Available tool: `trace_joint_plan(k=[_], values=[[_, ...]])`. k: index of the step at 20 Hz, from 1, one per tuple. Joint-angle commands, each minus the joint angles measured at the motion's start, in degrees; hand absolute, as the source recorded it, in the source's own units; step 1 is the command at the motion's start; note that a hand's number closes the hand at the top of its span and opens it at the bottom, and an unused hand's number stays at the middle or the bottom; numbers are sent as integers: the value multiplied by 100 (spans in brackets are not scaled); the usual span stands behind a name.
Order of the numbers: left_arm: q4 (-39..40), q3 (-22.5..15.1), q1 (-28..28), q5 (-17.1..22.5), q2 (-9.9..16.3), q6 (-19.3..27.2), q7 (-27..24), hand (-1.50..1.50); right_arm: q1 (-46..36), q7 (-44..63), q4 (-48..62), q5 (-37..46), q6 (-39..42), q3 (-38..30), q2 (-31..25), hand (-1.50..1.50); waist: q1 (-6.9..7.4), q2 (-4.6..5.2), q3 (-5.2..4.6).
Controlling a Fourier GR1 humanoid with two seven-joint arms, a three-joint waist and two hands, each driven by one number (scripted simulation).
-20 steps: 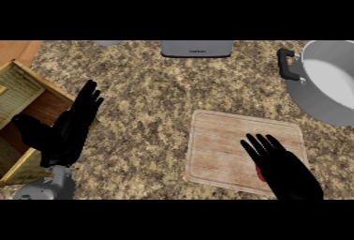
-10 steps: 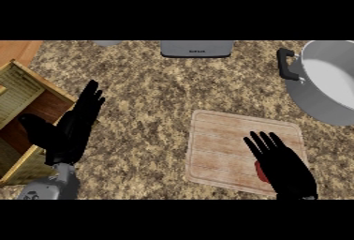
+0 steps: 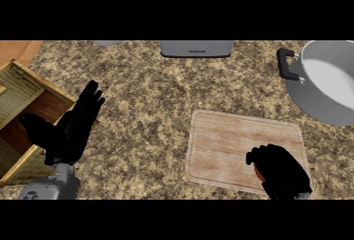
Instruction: Pick the bell pepper from the cutting board and place it in the pot
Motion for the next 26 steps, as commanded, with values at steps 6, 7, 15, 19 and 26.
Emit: trace_joint_plan(k=[6, 7, 15, 19, 26], values=[[-57, -8, 166, -144, -131, -32, -58, 0, -254, -462, 239, 290, -137, -59, 338, 150, 3, 1, -1], [-156, -111, 217, -131, -142, -14, -46, 0, -253, -206, 568, -203, -375, -925, 259, 150, 3, 5, 2], [-222, 100, 188, -115, 11, 42, 46, 0, -231, 806, 1712, -2093, -595, -4663, -41, 150, -183, 23, 20], [-136, 5, 251, -70, -89, -37, -87, 0, -573, 593, 2629, -1972, -1206, -5440, -916, 150, -5, 31, 11], [63, 68, 172, -156, -36, -74, -206, 0, -550, 144, 1899, -2595, -1146, -6090, -1475, 150, -43, -2, -3]])
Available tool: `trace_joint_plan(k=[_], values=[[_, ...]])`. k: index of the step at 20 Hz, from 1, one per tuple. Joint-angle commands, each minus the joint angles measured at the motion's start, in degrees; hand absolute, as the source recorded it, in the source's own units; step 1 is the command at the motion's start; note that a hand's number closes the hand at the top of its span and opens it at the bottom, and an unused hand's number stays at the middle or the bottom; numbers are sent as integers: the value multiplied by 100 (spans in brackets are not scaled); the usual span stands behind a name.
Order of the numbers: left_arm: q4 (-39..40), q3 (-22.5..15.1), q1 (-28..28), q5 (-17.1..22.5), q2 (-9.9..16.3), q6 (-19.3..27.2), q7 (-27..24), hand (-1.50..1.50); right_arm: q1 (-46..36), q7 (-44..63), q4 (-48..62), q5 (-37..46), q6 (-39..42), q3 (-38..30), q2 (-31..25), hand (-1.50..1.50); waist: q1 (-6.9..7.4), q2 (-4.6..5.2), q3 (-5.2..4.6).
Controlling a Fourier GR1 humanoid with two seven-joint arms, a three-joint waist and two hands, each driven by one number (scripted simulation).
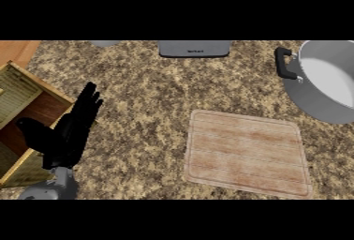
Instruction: Pick the bell pepper from the cutting board and place it in the pot
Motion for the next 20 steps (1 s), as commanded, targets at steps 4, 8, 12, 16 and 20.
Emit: trace_joint_plan(k=[4, 8, 12, 16, 20], values=[[526, 266, -223, 151, 85, -166, -234, 0, -259, 12, -1049, -696, 354, -699, -505, 150, -14, -7, -11], [278, 303, -229, 221, 191, -225, 29, 0, -477, -140, -1757, -1067, 688, -867, -884, 150, -1, -21, -13], [299, 58, -430, -77, -58, 62, 89, 0, -941, -176, -1879, -1517, 804, -947, -967, 150, 20, -8, -8], [320, 109, -125, 126, -17, -248, -190, 0, -1860, 416, -1240, -1409, 702, -377, -1140, 150, 110, 10, -7], [81, 99, -147, 61, 40, -204, 76, 0, -2747, 793, -313, -1232, 589, 160, -1299, 150, 187, 25, -7]])
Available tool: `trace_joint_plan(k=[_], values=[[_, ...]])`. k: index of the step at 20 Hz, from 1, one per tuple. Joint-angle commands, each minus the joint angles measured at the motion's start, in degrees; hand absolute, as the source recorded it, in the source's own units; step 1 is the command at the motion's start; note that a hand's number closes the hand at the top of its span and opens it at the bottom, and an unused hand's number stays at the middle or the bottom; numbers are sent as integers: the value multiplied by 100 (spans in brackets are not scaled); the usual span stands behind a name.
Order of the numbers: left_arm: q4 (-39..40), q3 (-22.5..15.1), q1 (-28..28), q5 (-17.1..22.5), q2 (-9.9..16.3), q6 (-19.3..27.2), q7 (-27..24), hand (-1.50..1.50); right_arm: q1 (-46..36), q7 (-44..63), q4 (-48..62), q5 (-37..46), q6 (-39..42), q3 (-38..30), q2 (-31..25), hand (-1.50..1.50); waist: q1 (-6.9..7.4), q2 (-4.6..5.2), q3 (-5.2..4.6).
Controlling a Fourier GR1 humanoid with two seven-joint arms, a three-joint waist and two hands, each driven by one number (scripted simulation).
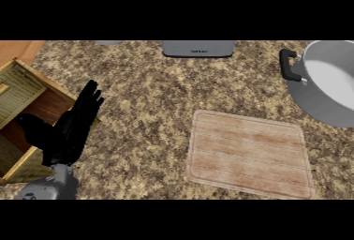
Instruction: Pick the bell pepper from the cutting board and place it in the pot
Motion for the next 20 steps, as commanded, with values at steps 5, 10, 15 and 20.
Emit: trace_joint_plan(k=[5, 10, 15, 20], values=[[55, 112, -254, -15, 4, 37, 154, 0, -1202, 246, 1557, 380, -574, 772, -121, 150, 11, 8, 4], [288, 134, -354, -51, -4, -10, -105, 0, -1548, -458, 3151, 605, -1278, 863, -17, 150, 53, 32, 9], [114, -43, -286, -113, -193, 113, 115, 0, -2247, -500, 3779, 1023, -1321, 1576, 109, 150, 44, 18, 5], [36, 30, -341, 0, -90, -3, 219, 0, -2372, -606, 5116, 471, -1417, 820, 229, -150, 100, 53, 14]])
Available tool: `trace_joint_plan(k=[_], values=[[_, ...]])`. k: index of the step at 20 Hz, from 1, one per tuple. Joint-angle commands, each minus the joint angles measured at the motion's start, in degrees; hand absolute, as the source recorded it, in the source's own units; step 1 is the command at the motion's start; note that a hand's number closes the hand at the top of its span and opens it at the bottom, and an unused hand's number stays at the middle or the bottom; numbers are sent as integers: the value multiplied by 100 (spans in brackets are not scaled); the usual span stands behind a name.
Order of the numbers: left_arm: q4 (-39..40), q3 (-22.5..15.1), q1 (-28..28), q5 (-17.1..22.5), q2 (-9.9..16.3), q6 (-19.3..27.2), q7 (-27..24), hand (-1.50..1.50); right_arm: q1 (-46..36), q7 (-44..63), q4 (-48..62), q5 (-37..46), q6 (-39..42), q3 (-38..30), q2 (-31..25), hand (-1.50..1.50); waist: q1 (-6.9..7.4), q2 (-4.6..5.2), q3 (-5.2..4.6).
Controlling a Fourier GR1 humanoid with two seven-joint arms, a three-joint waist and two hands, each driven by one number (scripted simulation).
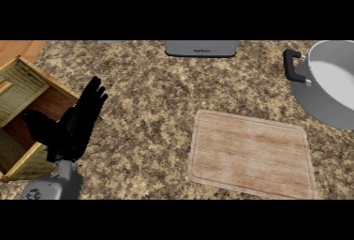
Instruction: Pick the bell pepper from the cutting board and place it in the pot
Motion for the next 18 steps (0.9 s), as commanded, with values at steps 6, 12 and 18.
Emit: trace_joint_plan(k=[6, 12, 18], values=[[174, -11, 80, -48, -78, 10, -205, 0, -639, 106, 1312, -778, 175, -629, 390, -150, -34, -9, 0], [122, -90, 101, -60, -93, -41, -218, 0, -640, -948, 1402, -1285, -1330, -1433, 384, -150, 6, 35, 11], [-95, 60, 224, 67, -10, -74, -95, 0, -584, -1212, 1520, -1735, -1647, -1956, -132, -150, -61, -17, 1]])
